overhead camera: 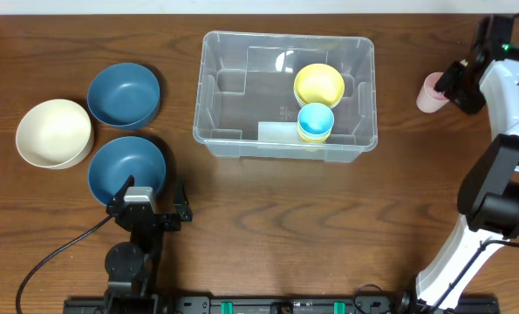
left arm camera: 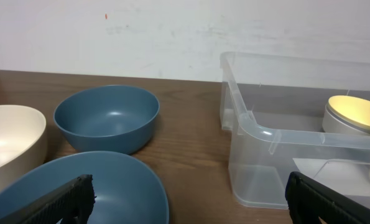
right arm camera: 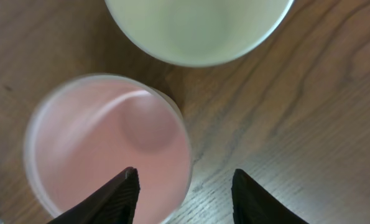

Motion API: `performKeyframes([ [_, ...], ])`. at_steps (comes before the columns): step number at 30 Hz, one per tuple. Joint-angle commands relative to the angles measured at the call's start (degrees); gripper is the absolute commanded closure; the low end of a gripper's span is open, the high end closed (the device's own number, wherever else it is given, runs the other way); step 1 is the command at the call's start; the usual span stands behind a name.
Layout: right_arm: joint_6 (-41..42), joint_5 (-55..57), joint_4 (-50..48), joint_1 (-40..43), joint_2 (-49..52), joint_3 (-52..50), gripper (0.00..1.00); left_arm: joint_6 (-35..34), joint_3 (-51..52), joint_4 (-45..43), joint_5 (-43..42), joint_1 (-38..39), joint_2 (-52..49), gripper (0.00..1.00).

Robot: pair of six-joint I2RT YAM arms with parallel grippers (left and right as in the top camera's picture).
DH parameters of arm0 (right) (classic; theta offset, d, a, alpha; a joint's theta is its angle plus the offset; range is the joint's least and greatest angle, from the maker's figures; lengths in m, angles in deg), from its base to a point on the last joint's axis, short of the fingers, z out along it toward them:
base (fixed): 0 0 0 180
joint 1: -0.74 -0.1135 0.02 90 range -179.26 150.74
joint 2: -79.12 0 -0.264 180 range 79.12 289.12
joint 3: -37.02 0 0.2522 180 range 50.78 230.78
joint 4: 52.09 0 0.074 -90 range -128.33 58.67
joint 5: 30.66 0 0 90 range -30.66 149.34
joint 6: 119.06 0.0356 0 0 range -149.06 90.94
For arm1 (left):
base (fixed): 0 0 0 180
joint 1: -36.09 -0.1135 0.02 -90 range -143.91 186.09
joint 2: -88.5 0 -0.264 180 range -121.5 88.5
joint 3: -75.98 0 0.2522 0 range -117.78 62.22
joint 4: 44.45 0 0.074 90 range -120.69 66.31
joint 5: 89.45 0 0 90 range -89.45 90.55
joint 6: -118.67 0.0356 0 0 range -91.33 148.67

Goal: Pack container
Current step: 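Move right gripper to the pink cup and grasp it, then carry the pink cup into the bin and stack it on the blue cup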

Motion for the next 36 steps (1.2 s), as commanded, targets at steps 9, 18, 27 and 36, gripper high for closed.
performKeyframes([
  [9, 0.66, 0.81, -2.91, 0.31, 0.24, -4.07, 0.99, -0.35, 1.09, 2.08, 0.52, -0.24, 0.33, 0.02],
  [18, 0.39, -3.39, 1.57, 0.15, -4.00, -3.96, 0.99, -0.35, 1.09, 2.10, 0.52, -0.24, 0.33, 0.02],
  [27, -4.76, -15.06, 6.21, -0.20, -23.74, -3.89, 0.99, -0.35, 1.09, 2.10, 0.52, -0.24, 0.33, 0.02],
  [36, -6.21, -19.26, 9.66, -11.23, -38.16, -3.91, 0.99, -0.35, 1.09, 2.10, 0.52, -0.24, 0.33, 0.02],
])
